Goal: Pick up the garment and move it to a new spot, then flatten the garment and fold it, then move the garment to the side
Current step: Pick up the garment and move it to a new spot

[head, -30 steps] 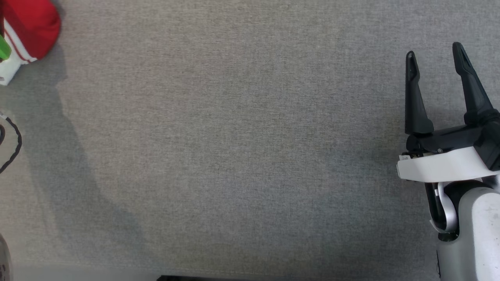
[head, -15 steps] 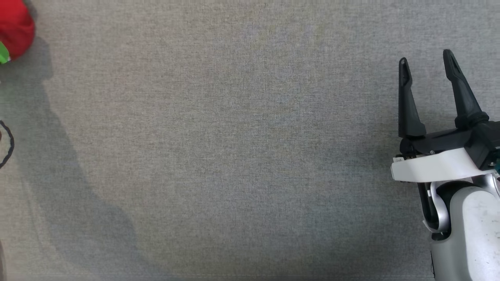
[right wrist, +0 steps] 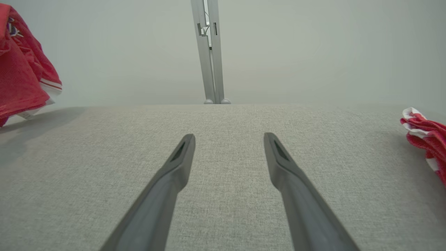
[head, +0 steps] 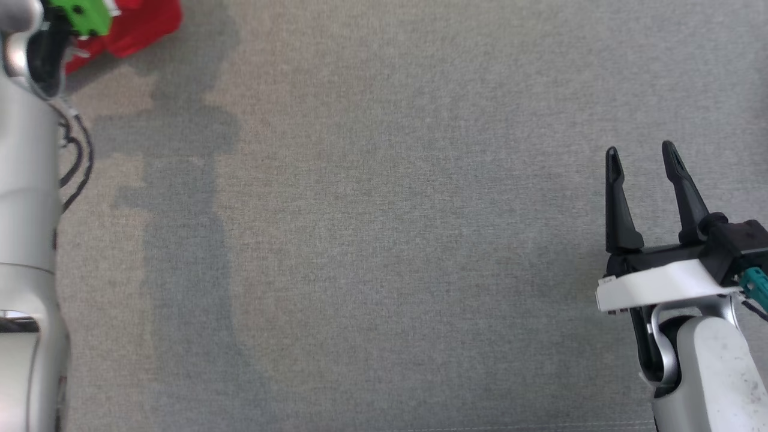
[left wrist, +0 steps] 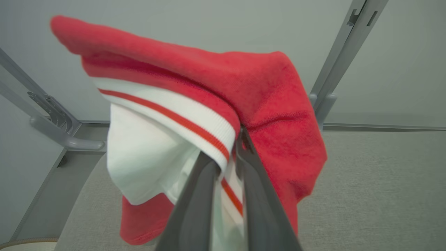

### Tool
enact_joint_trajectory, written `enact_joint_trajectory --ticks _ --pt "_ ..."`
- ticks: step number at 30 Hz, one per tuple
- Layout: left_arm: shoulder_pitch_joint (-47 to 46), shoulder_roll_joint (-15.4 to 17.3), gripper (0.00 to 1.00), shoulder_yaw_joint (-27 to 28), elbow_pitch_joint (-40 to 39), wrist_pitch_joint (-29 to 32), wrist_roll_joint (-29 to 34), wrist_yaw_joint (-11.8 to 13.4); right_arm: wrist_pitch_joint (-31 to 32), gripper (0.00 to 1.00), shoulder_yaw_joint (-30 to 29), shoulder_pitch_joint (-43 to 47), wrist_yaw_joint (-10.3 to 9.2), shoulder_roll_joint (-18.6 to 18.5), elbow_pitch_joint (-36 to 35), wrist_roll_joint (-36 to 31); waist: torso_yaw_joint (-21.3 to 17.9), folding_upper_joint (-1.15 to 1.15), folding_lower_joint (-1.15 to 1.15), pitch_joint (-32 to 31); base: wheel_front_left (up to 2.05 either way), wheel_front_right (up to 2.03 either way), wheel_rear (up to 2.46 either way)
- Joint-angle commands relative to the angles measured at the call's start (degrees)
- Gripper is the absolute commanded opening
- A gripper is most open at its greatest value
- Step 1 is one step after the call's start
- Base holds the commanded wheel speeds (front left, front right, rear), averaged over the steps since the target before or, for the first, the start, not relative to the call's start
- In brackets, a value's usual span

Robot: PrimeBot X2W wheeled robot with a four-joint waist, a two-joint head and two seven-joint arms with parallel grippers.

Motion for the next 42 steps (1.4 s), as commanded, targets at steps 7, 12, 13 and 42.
enact_joint_trajectory --ticks 7,12,13,42 --pt "3.6 -9.0 0.00 -7.1 -10.4 2.6 -8.4 -0.3 -2.5 1.00 -1.4 4.4 -0.09 0.0 4.6 2.7 -6.7 0.00 0.00 -13.8 0.00 0.00 0.00" --pt "9.9 -12.3 0.00 -10.9 -18.2 2.0 -15.6 -0.3 -3.3 1.00 -1.8 5.5 -0.09 0.0 6.1 4.0 -8.8 0.00 0.00 -14.4 0.00 0.00 0.00" --pt "11.8 -12.4 0.00 -11.6 -19.2 1.4 -17.1 -0.3 -3.5 1.00 -1.9 5.4 -0.09 0.0 6.4 4.2 -9.2 0.00 0.00 -14.1 0.00 0.00 0.00" --pt "29.6 -12.8 1.00 -33.4 -9.1 -26.2 -30.0 8.8 -5.4 1.00 -0.8 2.0 -0.09 0.0 12.1 3.6 -8.6 0.00 0.00 -13.2 0.00 0.00 0.00"
